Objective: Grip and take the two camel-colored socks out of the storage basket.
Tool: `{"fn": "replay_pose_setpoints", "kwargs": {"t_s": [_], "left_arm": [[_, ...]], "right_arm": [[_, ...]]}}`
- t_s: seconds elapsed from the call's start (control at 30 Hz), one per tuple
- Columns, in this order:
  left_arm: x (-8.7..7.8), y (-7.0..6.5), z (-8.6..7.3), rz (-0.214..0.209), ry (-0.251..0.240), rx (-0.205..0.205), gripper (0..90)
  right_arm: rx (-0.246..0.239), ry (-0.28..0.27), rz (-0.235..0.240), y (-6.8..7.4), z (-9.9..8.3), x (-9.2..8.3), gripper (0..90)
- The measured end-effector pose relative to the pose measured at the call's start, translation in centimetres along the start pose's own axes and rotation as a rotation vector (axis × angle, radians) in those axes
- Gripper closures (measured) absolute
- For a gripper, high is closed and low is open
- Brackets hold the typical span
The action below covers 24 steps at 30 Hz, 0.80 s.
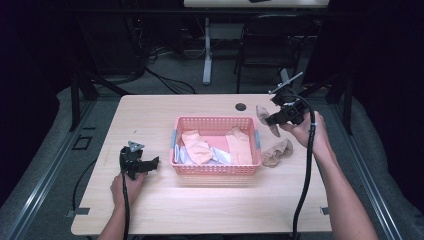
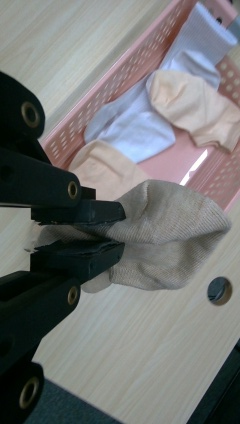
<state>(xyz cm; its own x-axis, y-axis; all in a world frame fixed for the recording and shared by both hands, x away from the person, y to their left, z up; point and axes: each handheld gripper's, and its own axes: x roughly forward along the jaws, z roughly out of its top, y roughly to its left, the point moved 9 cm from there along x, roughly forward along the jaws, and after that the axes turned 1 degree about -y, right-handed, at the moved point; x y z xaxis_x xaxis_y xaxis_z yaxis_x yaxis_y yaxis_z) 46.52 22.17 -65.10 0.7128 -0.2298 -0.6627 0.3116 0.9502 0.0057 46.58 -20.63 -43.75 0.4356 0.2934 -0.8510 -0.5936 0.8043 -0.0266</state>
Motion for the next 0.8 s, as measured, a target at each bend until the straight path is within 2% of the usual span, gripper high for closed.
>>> {"fn": "replay_pose_setpoints", "kwargs": {"t_s": [0.03,0.3,0.57,0.8], "left_arm": [[0.0,0.0,0.0,0.0,0.0,0.0,15.8],[0.0,0.0,0.0,0.0,0.0,0.0,15.8],[0.0,0.0,0.0,0.0,0.0,0.001,15.8],[0.0,0.0,0.0,0.0,0.0,0.001,15.8]], "right_arm": [[0.016,0.013,-0.012,-0.7,-0.7,-0.1,81.0],[0.077,0.06,-0.04,-3.1,-3.5,1.0,80.9],[0.147,0.127,-0.042,-4.7,-6.2,3.6,80.5],[0.176,0.215,-0.041,-5.4,-8.7,6.8,80.1]]}}
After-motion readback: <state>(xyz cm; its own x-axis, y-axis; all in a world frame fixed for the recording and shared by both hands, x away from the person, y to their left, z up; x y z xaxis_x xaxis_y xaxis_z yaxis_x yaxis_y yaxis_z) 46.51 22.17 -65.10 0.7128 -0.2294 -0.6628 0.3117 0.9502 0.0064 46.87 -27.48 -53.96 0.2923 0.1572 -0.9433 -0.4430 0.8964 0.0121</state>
